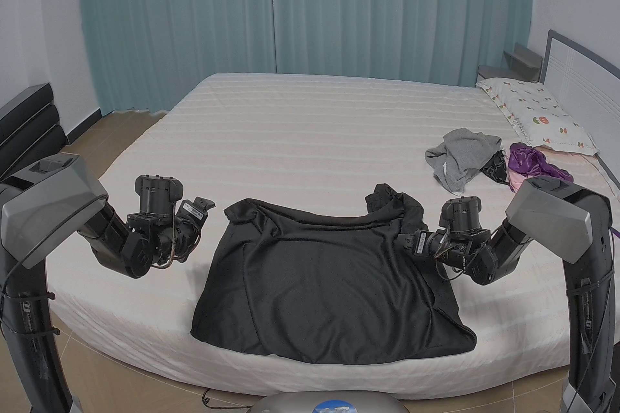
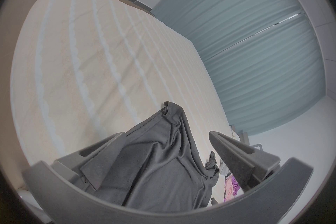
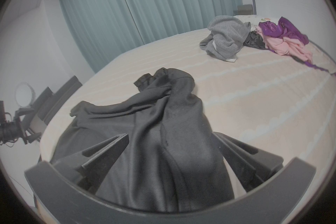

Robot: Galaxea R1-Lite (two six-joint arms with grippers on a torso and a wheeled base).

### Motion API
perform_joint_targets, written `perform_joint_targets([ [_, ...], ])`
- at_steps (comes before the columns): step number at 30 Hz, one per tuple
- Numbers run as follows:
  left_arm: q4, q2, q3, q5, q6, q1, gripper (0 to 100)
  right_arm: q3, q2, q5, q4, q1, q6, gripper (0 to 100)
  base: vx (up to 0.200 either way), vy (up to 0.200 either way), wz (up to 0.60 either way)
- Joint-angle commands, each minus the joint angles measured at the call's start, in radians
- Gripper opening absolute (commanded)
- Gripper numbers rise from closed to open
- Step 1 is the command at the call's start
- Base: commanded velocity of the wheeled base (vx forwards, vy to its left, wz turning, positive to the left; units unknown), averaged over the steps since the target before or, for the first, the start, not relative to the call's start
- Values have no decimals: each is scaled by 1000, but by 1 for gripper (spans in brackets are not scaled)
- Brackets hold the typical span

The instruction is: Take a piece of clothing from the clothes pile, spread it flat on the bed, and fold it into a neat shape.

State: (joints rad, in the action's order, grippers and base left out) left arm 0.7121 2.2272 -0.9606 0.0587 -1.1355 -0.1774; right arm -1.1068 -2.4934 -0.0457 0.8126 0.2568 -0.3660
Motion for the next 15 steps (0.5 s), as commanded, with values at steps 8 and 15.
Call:
perform_joint_targets([
  [8, 44, -11, 65, -16, -16, 29, 100, -130, -55, -55, -135, 6, 64, 100, 0, 0, 0],
  [15, 44, 0, 63, -17, -16, 44, 100, -165, -50, -94, -236, -1, 105, 100, 0, 0, 0],
])
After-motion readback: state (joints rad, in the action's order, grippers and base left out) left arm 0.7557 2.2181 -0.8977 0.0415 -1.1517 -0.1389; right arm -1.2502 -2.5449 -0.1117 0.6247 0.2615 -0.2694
